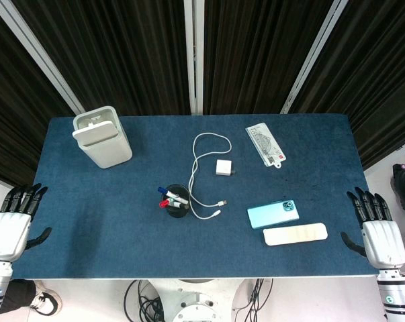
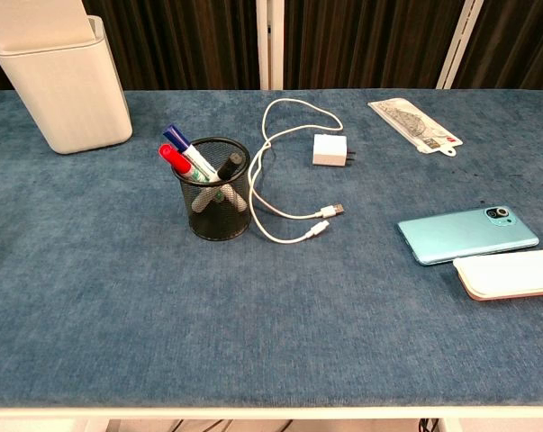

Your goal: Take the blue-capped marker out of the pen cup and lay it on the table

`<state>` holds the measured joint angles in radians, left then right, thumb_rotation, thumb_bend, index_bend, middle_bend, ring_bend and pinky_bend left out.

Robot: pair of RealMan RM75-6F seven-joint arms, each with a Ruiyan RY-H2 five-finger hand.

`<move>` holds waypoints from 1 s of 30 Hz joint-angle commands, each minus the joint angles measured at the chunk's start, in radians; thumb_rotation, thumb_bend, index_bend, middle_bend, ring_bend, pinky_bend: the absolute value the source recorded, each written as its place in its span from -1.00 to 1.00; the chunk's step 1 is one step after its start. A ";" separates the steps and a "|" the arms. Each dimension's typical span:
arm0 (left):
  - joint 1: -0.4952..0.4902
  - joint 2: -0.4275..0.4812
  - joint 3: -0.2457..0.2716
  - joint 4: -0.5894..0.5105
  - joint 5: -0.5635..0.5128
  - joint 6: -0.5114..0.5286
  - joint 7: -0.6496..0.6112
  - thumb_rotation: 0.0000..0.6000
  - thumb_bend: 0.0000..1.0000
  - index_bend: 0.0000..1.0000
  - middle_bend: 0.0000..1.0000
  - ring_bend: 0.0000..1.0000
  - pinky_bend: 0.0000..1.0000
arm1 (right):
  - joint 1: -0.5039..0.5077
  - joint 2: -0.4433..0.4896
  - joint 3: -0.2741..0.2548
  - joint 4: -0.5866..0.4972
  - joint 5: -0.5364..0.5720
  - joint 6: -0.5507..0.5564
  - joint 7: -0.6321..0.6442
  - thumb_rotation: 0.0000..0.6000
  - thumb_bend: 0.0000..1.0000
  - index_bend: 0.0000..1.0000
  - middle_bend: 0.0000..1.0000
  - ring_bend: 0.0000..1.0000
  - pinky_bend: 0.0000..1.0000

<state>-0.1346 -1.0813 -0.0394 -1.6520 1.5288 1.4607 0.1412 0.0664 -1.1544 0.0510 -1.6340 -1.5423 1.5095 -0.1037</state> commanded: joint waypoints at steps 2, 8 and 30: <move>-0.004 -0.001 -0.002 0.007 -0.005 -0.007 -0.008 1.00 -0.56 -0.85 -0.92 -1.00 -0.88 | -0.001 0.003 0.004 -0.011 0.011 -0.003 -0.011 1.00 -0.68 -1.00 -1.00 -1.00 -1.00; -0.008 -0.011 -0.004 0.009 0.000 -0.004 -0.017 1.00 -0.57 -0.85 -0.92 -1.00 -0.87 | -0.007 0.018 0.005 -0.026 0.012 0.008 -0.013 1.00 -0.68 -1.00 -1.00 -1.00 -1.00; -0.254 -0.027 -0.071 -0.156 0.042 -0.268 0.060 1.00 -0.51 -0.68 -0.74 -0.88 -0.65 | -0.022 0.044 0.015 -0.032 0.038 0.016 0.026 1.00 -0.66 -1.00 -1.00 -1.00 -1.00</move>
<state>-0.3642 -1.0864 -0.0955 -1.7984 1.5725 1.2147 0.1963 0.0442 -1.1116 0.0666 -1.6659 -1.5050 1.5269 -0.0781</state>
